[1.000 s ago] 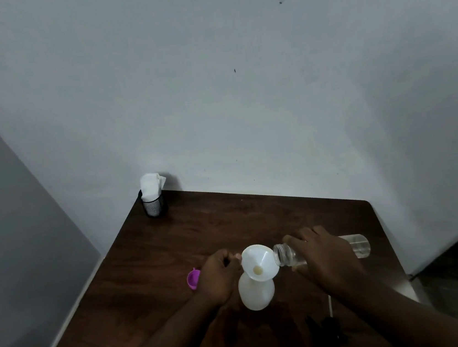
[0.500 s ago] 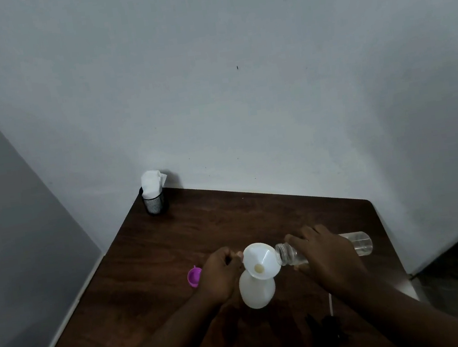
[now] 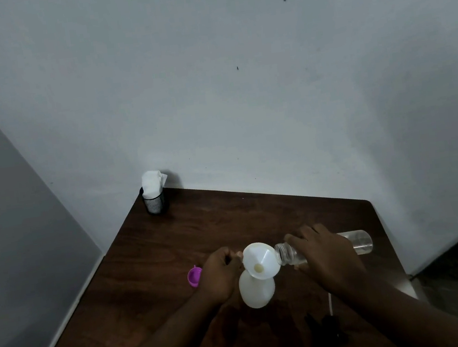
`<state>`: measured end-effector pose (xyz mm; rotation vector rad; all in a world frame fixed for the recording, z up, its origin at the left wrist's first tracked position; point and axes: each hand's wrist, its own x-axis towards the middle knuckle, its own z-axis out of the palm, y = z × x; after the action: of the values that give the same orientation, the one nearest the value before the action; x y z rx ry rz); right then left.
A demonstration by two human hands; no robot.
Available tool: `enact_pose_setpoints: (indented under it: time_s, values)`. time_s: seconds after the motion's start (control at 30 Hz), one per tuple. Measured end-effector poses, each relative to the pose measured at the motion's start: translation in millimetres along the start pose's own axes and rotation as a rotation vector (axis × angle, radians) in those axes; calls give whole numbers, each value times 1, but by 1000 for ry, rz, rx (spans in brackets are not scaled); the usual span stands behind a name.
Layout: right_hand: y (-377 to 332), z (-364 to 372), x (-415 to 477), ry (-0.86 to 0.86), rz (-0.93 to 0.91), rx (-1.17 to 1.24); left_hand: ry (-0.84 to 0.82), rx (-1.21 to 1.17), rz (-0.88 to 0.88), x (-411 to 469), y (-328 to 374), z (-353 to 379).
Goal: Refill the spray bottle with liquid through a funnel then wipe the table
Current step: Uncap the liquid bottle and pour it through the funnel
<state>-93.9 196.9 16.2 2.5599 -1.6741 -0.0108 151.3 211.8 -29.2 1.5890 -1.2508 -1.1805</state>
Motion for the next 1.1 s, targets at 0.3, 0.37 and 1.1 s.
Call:
enact_pose_setpoints:
  time_s: [0.3, 0.37, 1.1]
  values:
    - [-1, -2, 0, -3, 3, -14, 7, -10, -7, 0, 0, 1]
    - [-1, -2, 0, -8, 4, -7, 11, -11, -2, 0, -1, 1]
    - [-3, -3, 0, -5, -5, -15, 16, -14, -7, -2, 4, 2]
